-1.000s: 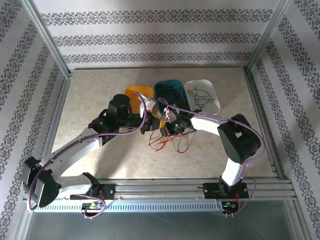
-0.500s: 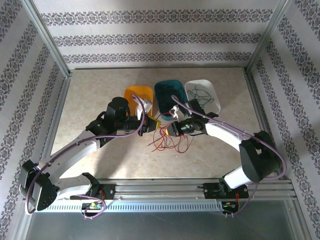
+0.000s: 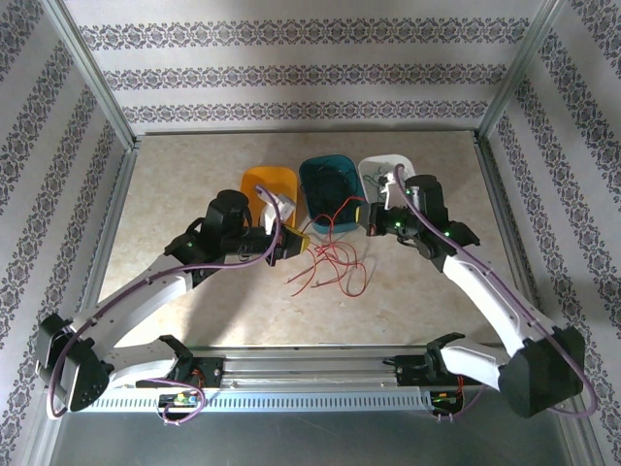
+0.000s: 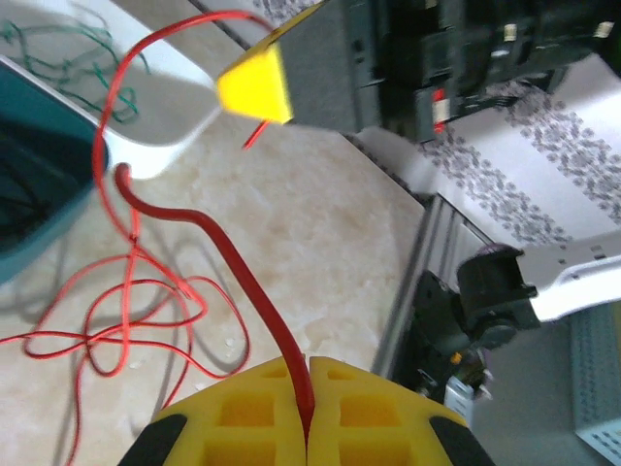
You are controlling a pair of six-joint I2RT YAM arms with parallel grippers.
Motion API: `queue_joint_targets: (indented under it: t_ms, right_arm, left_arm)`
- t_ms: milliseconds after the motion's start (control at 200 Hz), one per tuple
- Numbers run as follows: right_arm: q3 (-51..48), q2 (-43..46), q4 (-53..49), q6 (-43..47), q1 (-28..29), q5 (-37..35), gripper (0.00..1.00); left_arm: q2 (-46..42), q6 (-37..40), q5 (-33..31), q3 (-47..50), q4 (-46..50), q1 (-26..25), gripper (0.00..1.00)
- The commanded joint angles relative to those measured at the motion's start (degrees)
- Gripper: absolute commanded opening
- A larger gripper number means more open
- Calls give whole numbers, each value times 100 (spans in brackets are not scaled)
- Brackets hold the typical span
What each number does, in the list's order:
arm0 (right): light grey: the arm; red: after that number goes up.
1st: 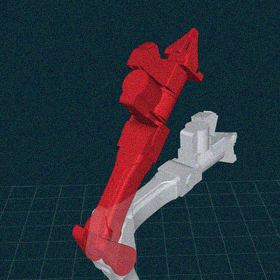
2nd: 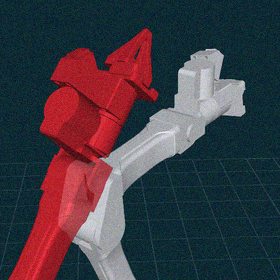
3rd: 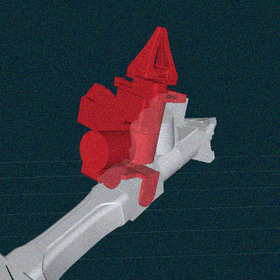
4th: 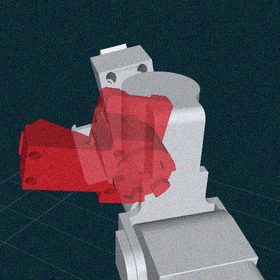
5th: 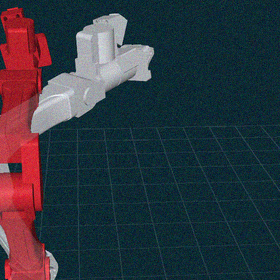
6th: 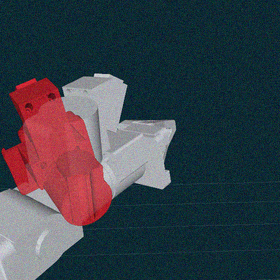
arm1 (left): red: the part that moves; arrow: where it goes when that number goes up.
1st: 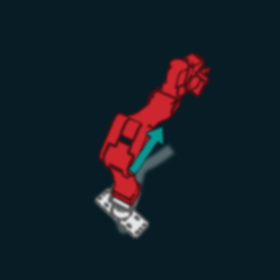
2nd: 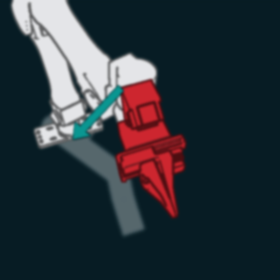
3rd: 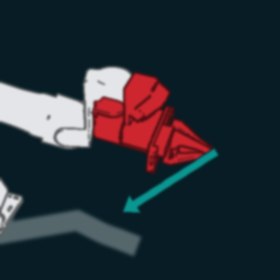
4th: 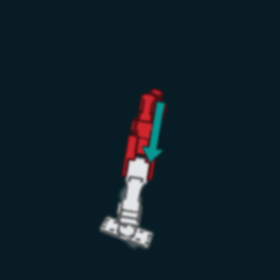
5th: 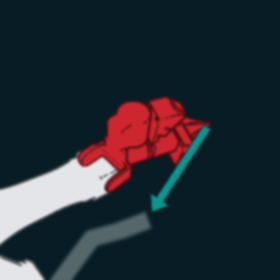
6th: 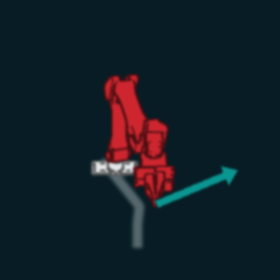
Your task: Untangle the cables
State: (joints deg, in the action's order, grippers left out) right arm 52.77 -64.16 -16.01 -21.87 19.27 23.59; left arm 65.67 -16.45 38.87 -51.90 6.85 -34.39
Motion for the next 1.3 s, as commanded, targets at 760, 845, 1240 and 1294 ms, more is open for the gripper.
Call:
queue_joint_targets:
  t_ms: [760,845,1240,1294]
  right_arm:
    - [2558,1313,1444,253,107,-1185,0]
    - [2720,1187,1481,227,177,-1002,0]
    - [2564,430,517,892,1336,-2432,0]
    - [2071,405,558,720,1344,-2679,0]
  left_arm:
    - [-639,-377,-2014,2325,-493,214,0]
    - [-498,-394,-2101,2325,-599,196,0]
    - [-488,-482,-2146,2252,-886,161,0]
    - [-551,-474,-2063,2162,-896,142,0]
